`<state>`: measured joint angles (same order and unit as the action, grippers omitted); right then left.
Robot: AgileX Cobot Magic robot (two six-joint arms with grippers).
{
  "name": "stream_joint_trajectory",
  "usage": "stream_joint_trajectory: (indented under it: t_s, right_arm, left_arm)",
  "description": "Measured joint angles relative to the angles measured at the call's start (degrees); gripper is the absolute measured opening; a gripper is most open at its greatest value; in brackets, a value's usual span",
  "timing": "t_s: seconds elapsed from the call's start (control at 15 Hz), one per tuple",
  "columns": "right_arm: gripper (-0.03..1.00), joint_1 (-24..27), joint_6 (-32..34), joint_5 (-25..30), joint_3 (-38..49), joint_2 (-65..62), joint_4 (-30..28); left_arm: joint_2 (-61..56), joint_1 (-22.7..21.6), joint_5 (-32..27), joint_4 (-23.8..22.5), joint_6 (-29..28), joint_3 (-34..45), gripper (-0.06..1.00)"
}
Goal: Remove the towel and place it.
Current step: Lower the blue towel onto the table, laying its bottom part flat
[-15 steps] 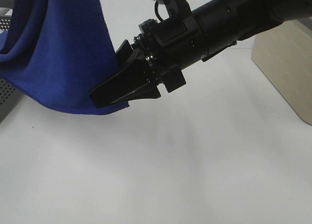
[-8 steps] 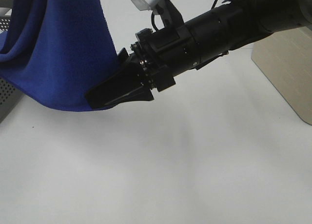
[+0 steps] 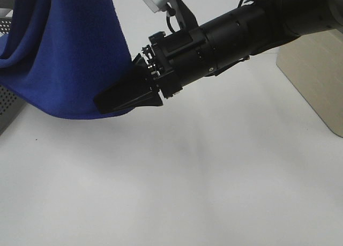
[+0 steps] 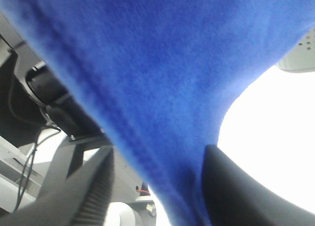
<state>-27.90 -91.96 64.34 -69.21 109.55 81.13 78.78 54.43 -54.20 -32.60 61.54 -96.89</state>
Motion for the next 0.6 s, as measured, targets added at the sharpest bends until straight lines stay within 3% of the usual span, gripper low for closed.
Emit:
stream_joint_trajectory:
  t_s: [0.13,0.2,0.27,0.33,0.6]
  right_arm:
    - [0.28,0.0,-0.5,-0.7,0.0,0.0,-0.5]
    - [0.22,0.0,-0.5,-0.7,0.0,0.0,-0.5]
    - [0.07,0.0,-0.5,-0.8,0.0,0.0,-0.6]
    - [0.02,0.0,-0.4,-0.8,0.0,0.0,-0.6]
    - [0.02,0.0,5.8,-2.6,0.0,-2.5,-2.8]
  left_arm:
    - [0.0,0.0,0.0,0.0,-0.1,0.0,0.00]
    - [0.0,0.0,0.0,0.0,-0.1,0.0,0.00]
    - [0.0,0.0,0.0,0.0,-0.3,0.0,0.00]
    - [0.0,0.0,0.0,0.0,-1.3,0.0,0.00]
    - [0.0,0.0,0.0,0.0,-5.0,0.0,0.00]
